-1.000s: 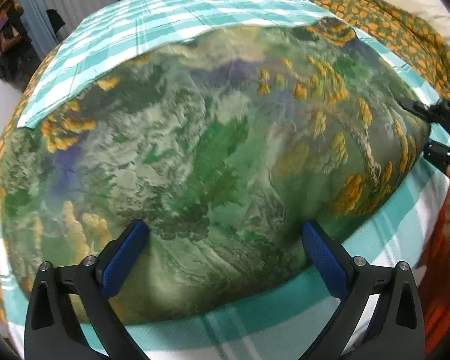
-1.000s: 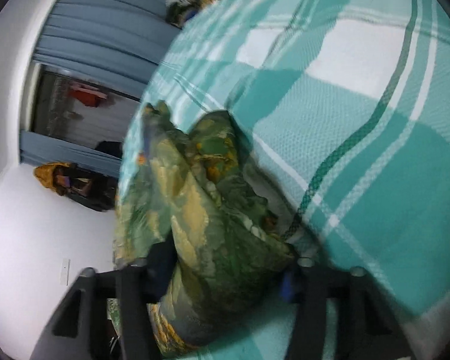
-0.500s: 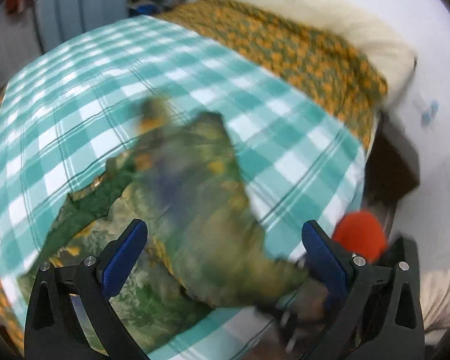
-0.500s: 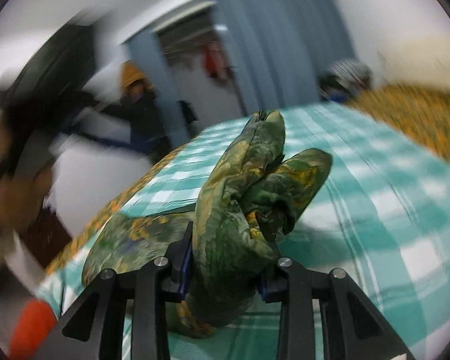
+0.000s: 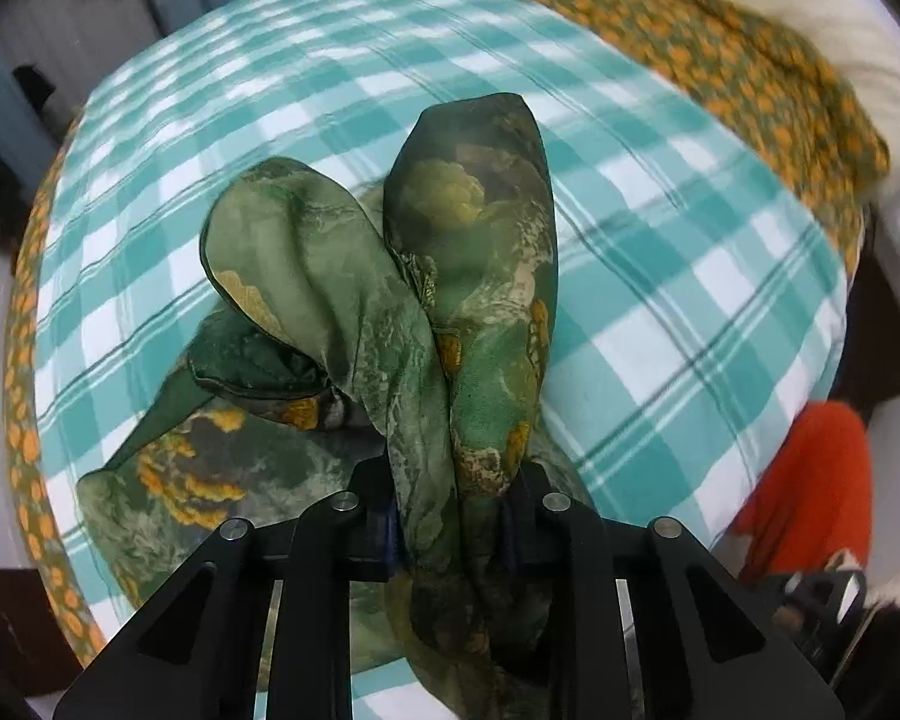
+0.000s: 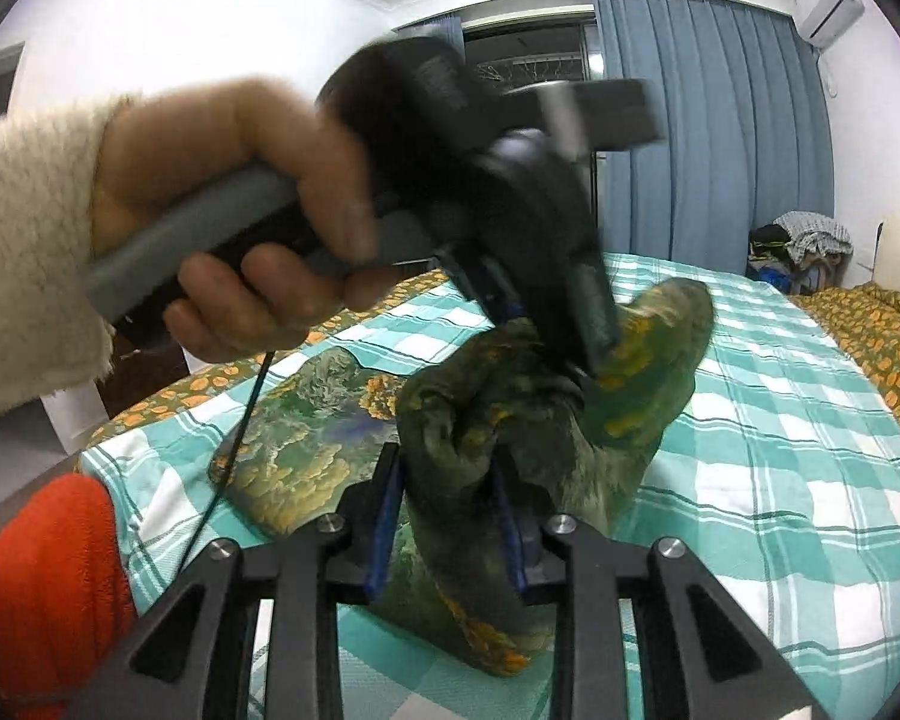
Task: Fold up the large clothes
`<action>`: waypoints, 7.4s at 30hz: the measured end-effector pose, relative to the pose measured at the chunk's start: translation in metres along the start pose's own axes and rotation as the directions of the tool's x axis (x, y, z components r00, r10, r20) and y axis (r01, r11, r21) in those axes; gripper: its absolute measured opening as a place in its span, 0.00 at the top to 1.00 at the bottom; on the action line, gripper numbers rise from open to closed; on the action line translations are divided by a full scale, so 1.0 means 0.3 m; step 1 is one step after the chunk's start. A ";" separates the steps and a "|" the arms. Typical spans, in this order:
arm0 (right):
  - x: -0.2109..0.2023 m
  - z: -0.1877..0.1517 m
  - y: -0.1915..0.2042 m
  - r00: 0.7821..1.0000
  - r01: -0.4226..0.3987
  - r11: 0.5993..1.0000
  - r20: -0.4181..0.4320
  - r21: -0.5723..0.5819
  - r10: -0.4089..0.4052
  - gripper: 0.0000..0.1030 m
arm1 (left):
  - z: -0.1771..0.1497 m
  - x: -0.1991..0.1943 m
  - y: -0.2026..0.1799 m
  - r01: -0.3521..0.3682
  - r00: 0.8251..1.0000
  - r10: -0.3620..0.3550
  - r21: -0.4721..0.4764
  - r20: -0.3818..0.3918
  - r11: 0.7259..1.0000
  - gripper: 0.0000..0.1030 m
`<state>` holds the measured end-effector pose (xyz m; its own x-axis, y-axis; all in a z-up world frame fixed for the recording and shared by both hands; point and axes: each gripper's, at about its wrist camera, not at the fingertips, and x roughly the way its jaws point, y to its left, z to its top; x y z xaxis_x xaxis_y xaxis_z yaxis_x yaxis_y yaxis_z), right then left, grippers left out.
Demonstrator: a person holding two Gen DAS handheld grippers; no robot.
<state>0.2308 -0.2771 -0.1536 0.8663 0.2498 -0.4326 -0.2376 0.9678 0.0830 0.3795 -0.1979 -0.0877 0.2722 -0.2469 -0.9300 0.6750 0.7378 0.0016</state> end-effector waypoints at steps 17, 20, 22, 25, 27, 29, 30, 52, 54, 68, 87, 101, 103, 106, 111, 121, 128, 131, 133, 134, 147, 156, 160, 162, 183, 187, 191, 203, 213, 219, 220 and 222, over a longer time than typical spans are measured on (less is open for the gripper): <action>0.329 0.115 0.002 0.963 -0.066 0.990 -0.252 0.123 0.095 0.52 | -0.554 -0.062 0.789 0.032 0.996 0.006 -0.405 0.093 0.914 0.77; 0.432 0.112 0.091 0.943 -0.097 0.993 -0.312 0.066 0.113 0.52 | -0.667 -0.019 0.893 0.052 0.995 -0.004 -0.477 0.102 0.877 0.77; 0.500 0.092 0.158 0.927 -0.122 0.992 -0.353 0.034 0.126 0.52 | -0.718 0.012 0.937 0.060 0.995 -0.008 -0.511 0.104 0.857 0.76; 0.589 0.047 0.214 0.891 -0.136 0.990 -0.432 0.040 0.140 0.52 | -0.787 0.087 0.999 0.104 0.993 -0.051 -0.570 0.109 0.815 0.73; 0.647 -0.004 0.228 0.862 -0.129 0.991 -0.488 0.044 0.134 0.52 | -0.825 0.147 1.017 0.134 0.990 -0.078 -0.592 0.118 0.795 0.70; 0.677 -0.047 0.228 0.846 -0.123 0.991 -0.517 0.048 0.130 0.52 | -0.843 0.185 1.016 0.145 0.988 -0.087 -0.598 0.125 0.788 0.67; 0.685 -0.056 0.224 0.841 -0.121 0.991 -0.525 0.057 0.133 0.52 | -0.852 0.202 1.016 0.148 0.988 -0.086 -0.600 0.131 0.786 0.65; 1.041 0.362 0.352 0.837 -0.130 0.991 -0.533 0.031 0.127 0.52 | -0.893 0.252 0.979 0.137 0.989 -0.072 -0.649 0.126 0.748 0.62; 1.151 0.351 0.379 0.817 -0.125 0.990 -0.559 0.066 0.141 0.52 | -0.892 0.257 0.977 0.135 0.990 -0.070 -0.654 0.124 0.744 0.62; 1.300 0.166 0.365 0.796 -0.061 0.997 -0.601 0.045 0.076 0.50 | -0.870 0.324 0.995 0.153 0.988 -0.110 -0.690 0.107 0.707 0.55; 0.689 -0.072 0.355 0.874 -0.069 0.994 -0.485 -0.080 0.021 0.50 | -0.835 0.322 0.955 0.097 0.995 -0.063 -0.686 0.074 0.721 0.53; 0.538 -0.009 0.374 0.920 -0.031 0.988 -0.391 -0.150 -0.031 0.32 | -0.793 0.151 0.854 0.047 0.990 0.056 -0.671 0.131 0.740 0.43; 0.459 0.023 0.359 0.935 -0.022 0.991 -0.355 -0.130 -0.026 0.24 | -0.809 0.087 0.852 0.063 0.983 0.074 -0.690 0.168 0.722 0.19; 0.365 0.052 0.336 0.944 -0.009 0.991 -0.329 -0.133 -0.036 0.23 | -0.831 -0.007 0.831 -0.016 0.968 0.183 -0.689 0.171 0.725 0.01; 0.275 0.049 0.270 0.932 0.057 0.995 -0.354 -0.084 -0.083 0.23 | -0.892 -0.105 0.820 -0.141 0.951 0.294 -0.707 0.098 0.693 0.01; 0.201 -0.028 0.140 0.910 0.127 0.992 -0.400 0.021 -0.108 0.23 | -0.976 -0.066 0.783 -0.115 0.981 0.188 -0.633 0.049 0.765 0.02; 0.161 0.006 0.123 0.940 0.104 0.995 -0.326 -0.003 -0.099 0.10 | -0.967 -0.113 0.777 -0.011 0.979 0.136 -0.624 0.154 0.782 0.01; 0.184 -0.005 0.114 0.928 0.068 0.997 -0.370 0.032 -0.051 0.10 | -0.937 -0.108 0.806 0.190 0.967 -0.031 -0.638 0.252 0.746 0.02; 0.192 -0.016 0.119 0.920 0.052 0.997 -0.390 0.049 -0.028 0.10 | -0.908 -0.099 0.822 0.208 0.966 -0.050 -0.649 0.254 0.732 0.02; 0.200 -0.021 0.122 0.914 0.034 0.997 -0.405 0.066 -0.004 0.10 | -0.889 -0.083 0.843 0.215 0.966 -0.056 -0.660 0.253 0.720 0.02; 0.270 -0.012 0.051 0.896 -0.005 0.963 -0.427 0.269 0.124 0.10 | -0.886 0.276 0.932 0.411 0.905 -0.332 -0.745 0.266 0.525 0.02; 0.504 -0.087 -0.102 0.864 -0.050 0.827 -0.392 0.560 0.317 0.10 | -0.923 0.376 0.930 0.474 0.867 -0.407 -0.731 0.288 0.492 0.00; 0.634 -0.121 -0.102 0.831 -0.117 0.782 -0.371 0.612 0.415 0.10 | -0.907 0.397 0.932 0.479 0.862 -0.425 -0.719 0.276 0.504 0.00; 0.694 -0.136 -0.085 0.805 -0.154 0.762 -0.366 0.629 0.466 0.10 | -0.891 0.412 0.928 0.472 0.864 -0.430 -0.714 0.261 0.517 0.00; 0.770 0.033 0.200 0.841 -0.208 0.956 -0.460 0.207 0.283 0.31 | -0.822 0.284 0.748 0.324 0.946 -0.246 -0.645 0.211 0.692 0.34; 0.685 0.100 0.293 0.884 -0.232 0.971 -0.403 0.066 0.238 0.34 | -0.820 0.198 0.673 0.315 0.948 -0.208 -0.618 0.241 0.720 0.38; 0.626 0.171 0.292 0.913 -0.241 0.970 -0.332 0.035 0.238 0.34 | -0.818 0.122 0.658 0.349 0.933 -0.205 -0.602 0.296 0.719 0.38; 0.766 0.244 -0.055 0.929 -0.227 0.944 -0.239 0.240 0.284 0.34 | -0.431 0.101 0.751 0.307 0.937 -0.156 -0.524 0.312 0.795 0.38; 1.032 0.007 -0.272 0.853 -0.182 0.853 -0.354 0.488 0.384 0.22 | -0.539 0.309 0.772 0.338 0.936 -0.183 -0.616 0.301 0.712 0.02; 0.898 0.010 -0.318 0.896 -0.120 0.866 -0.322 0.486 0.305 0.13 | -0.649 0.080 0.713 0.251 0.937 -0.046 -0.576 0.347 0.778 0.03; 0.844 0.022 -0.299 0.909 -0.088 0.889 -0.330 0.449 0.257 0.13 | -0.669 0.013 0.673 0.171 0.943 0.032 -0.563 0.332 0.809 0.03; 0.774 0.048 -0.279 0.927 -0.023 0.932 -0.342 0.361 0.155 0.13 | -0.695 -0.079 0.599 0.037 0.937 0.160 -0.544 0.310 0.838 0.03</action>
<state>0.4582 -0.2996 -0.2479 0.6158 0.3710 -0.6951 -0.0829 0.9078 0.4111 0.3515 0.0715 -0.1419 0.5754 -0.3078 -0.7577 0.2024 0.9512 -0.2327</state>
